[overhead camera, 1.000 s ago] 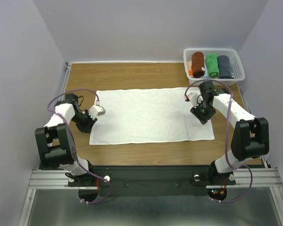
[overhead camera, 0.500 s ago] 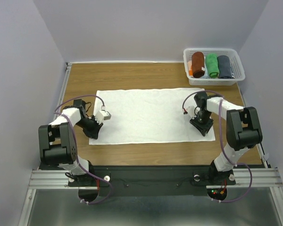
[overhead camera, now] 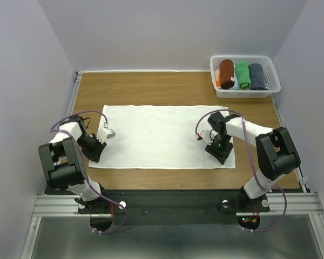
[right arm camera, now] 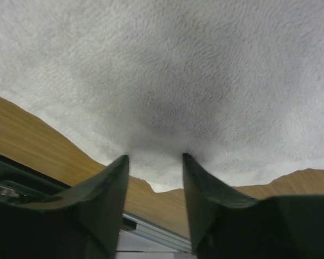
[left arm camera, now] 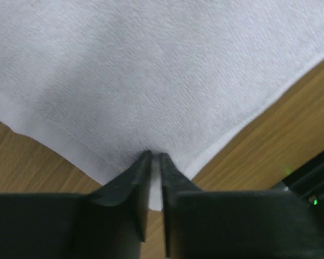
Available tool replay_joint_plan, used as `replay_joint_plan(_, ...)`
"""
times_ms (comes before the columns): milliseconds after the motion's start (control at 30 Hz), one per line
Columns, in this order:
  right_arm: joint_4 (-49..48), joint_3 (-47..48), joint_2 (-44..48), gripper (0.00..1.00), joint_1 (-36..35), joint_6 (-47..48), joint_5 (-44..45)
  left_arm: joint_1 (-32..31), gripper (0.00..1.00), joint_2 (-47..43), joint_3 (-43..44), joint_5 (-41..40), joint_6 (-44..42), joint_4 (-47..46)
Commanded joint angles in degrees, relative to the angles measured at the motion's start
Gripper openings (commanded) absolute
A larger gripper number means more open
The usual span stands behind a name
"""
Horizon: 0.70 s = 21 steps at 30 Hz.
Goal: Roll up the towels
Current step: Flatten the towel
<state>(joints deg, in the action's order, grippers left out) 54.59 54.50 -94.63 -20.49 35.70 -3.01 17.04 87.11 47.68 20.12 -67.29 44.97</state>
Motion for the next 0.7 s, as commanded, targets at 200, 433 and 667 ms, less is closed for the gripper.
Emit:
replay_joint_plan(200,-0.7,23.8,3.0,0.77,11.5,-6.0,-6.8,1.2,0.92,-2.2,26.7,16.3,5.0,2.4)
replay_joint_plan(433,-5.5,41.8,-12.9,0.53,20.2,-11.4,-4.6,1.5,0.99,1.2,36.4,23.4,28.1,-18.0)
replay_joint_plan(667,-13.1,41.9,-18.4,0.44,20.3,-9.6,-4.6,2.2,0.99,-1.7,30.4,29.9,39.2,-40.7)
